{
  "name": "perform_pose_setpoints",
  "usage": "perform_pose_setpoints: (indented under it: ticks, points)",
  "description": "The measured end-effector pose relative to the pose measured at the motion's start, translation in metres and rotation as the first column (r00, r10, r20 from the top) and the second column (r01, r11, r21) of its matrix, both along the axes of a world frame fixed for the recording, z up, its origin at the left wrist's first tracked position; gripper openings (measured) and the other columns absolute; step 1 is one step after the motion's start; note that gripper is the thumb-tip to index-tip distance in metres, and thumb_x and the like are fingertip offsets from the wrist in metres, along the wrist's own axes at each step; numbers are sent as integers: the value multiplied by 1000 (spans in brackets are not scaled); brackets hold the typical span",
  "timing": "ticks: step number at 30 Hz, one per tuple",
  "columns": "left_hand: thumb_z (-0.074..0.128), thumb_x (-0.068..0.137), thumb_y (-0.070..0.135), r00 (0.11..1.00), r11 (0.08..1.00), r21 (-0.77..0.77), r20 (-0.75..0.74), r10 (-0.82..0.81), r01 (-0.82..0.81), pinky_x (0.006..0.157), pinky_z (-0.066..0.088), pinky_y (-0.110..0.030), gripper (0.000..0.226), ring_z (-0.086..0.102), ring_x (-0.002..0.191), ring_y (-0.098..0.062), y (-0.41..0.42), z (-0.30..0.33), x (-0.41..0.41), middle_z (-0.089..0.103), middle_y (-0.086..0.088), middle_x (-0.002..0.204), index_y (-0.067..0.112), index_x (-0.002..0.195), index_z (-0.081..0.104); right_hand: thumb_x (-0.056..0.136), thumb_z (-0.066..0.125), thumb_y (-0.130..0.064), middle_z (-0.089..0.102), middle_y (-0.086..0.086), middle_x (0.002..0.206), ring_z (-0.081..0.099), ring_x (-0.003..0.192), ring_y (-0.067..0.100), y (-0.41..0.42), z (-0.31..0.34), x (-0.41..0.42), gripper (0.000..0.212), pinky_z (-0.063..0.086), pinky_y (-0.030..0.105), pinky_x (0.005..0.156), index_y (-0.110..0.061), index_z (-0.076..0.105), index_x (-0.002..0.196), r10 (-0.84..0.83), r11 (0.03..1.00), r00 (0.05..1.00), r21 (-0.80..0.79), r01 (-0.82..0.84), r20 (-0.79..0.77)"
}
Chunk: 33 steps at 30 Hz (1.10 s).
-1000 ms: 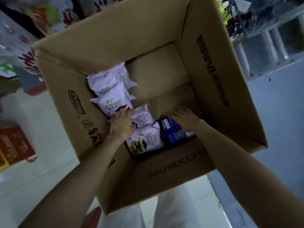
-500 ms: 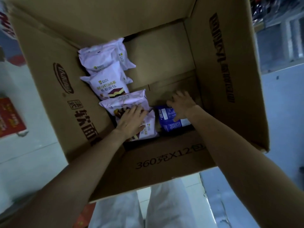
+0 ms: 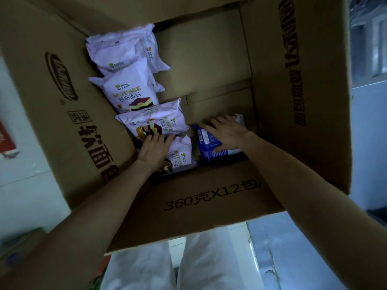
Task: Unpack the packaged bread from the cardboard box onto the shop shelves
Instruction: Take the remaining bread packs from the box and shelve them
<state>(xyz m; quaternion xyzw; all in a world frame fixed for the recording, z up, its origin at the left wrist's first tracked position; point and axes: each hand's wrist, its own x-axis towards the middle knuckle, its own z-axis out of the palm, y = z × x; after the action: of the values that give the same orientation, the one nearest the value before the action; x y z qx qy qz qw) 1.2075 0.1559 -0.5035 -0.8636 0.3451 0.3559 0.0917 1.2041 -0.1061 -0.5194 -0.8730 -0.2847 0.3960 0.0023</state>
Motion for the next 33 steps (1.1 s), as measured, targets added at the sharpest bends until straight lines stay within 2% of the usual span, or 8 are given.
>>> perform_pose_setpoints:
  ticks: [4,9,13,19,23,26,29,33]
  points:
    - [89,45,42,998,997,-54,-23,52,-53,73,46,-36,84,59,85,-34,6,1,-2,63,-18,94,7,114,59,72,59,-68,42,17,139,38,124,33,-2,1,1,102,26,44,101,-26,5,148,-11,1000,999,5,11,33]
    - [76,74,41,963,961,-105,-113,243,-255,76,46,-40,76,58,100,-37,3,16,3,56,-17,116,12,135,42,76,66,-51,50,16,133,43,122,34,-12,30,3,102,26,44,102,-31,-3,148,-17,1000,999,-3,17,44]
    - [71,80,37,901,870,-232,-120,417,-434,74,47,-41,71,57,104,-38,-4,44,13,54,-16,124,10,138,39,78,68,-42,52,15,130,50,115,34,-13,83,5,82,32,46,99,-21,25,144,-237,970,940,8,243,245]
    - [70,80,46,583,487,-386,-187,791,-784,84,43,-41,67,53,114,-36,-6,113,30,56,-14,127,10,130,45,77,70,-37,60,14,113,58,102,32,-15,192,16,62,41,46,90,-14,44,129,-636,756,519,328,566,571]
    - [69,73,54,240,33,-386,-503,830,-922,91,49,-36,62,62,108,-21,4,172,55,65,0,118,23,124,53,83,63,-36,60,10,118,55,110,26,4,263,21,49,37,46,98,-20,42,125,-735,664,291,560,496,613]
    - [69,82,42,83,-232,-316,-735,673,-920,93,52,-44,33,68,98,-16,19,215,69,71,3,106,26,109,65,85,64,-32,59,8,124,46,120,24,29,302,22,43,31,53,104,-23,42,122,-764,645,268,705,293,587]
    - [61,91,32,30,-392,-285,-839,543,-875,81,56,-34,21,70,92,-17,35,263,77,73,0,101,20,108,65,86,63,-37,51,-2,130,43,109,24,55,328,23,42,34,42,90,-26,44,122,-703,703,303,692,163,643]
    - [55,95,27,101,-414,-376,-828,551,-829,78,55,-23,27,68,93,-10,68,310,83,70,2,107,15,118,60,81,70,-14,55,1,130,60,89,25,79,349,21,51,50,33,68,-27,46,124,-552,784,486,620,26,678]
